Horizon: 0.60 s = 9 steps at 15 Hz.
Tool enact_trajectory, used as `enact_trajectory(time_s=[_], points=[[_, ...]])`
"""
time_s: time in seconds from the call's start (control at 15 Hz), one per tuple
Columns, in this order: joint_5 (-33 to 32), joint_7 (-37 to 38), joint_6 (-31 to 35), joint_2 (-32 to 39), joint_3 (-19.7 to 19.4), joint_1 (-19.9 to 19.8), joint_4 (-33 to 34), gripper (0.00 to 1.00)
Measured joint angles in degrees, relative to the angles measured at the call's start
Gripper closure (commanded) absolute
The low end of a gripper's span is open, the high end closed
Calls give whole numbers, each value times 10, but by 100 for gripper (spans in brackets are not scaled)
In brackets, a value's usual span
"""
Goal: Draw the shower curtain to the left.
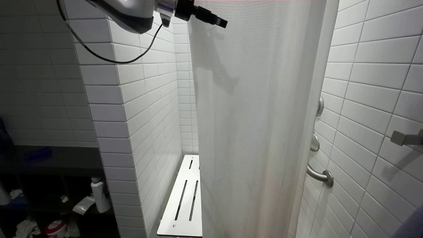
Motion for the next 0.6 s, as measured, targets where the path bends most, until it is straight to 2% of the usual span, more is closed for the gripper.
enact_trajectory(time_s=[0.6], points=[[-7,-39,111,40,12,2,64,0]])
